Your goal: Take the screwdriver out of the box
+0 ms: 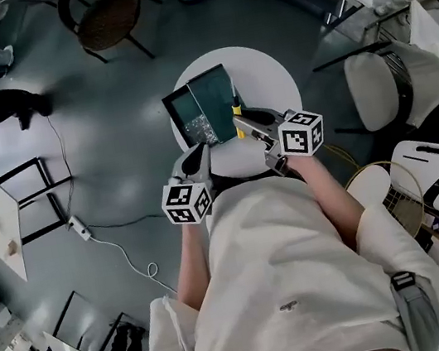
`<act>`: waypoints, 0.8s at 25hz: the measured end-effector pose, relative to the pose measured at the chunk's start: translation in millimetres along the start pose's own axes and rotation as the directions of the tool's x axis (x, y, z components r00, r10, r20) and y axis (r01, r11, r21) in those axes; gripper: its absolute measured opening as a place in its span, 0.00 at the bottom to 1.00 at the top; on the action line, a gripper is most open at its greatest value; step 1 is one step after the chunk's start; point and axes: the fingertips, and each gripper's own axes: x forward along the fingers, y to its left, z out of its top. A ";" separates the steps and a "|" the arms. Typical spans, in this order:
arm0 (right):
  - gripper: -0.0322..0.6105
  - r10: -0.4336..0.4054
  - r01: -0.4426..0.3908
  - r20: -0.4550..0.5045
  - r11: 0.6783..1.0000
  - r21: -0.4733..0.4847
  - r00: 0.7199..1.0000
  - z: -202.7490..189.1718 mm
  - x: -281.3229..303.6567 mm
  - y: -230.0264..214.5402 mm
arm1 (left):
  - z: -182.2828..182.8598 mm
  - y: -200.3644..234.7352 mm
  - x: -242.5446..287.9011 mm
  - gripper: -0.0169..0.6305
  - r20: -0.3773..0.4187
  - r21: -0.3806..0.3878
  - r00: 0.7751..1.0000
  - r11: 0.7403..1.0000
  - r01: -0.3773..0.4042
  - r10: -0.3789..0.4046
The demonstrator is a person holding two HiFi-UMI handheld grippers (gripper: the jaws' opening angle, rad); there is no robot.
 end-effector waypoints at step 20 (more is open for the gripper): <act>0.18 0.378 -0.319 0.039 0.828 -0.461 0.925 66.6 -110.7 110.8 | 69.8 -71.2 -74.0 0.04 0.342 -0.028 0.925 0.985 -0.168 0.168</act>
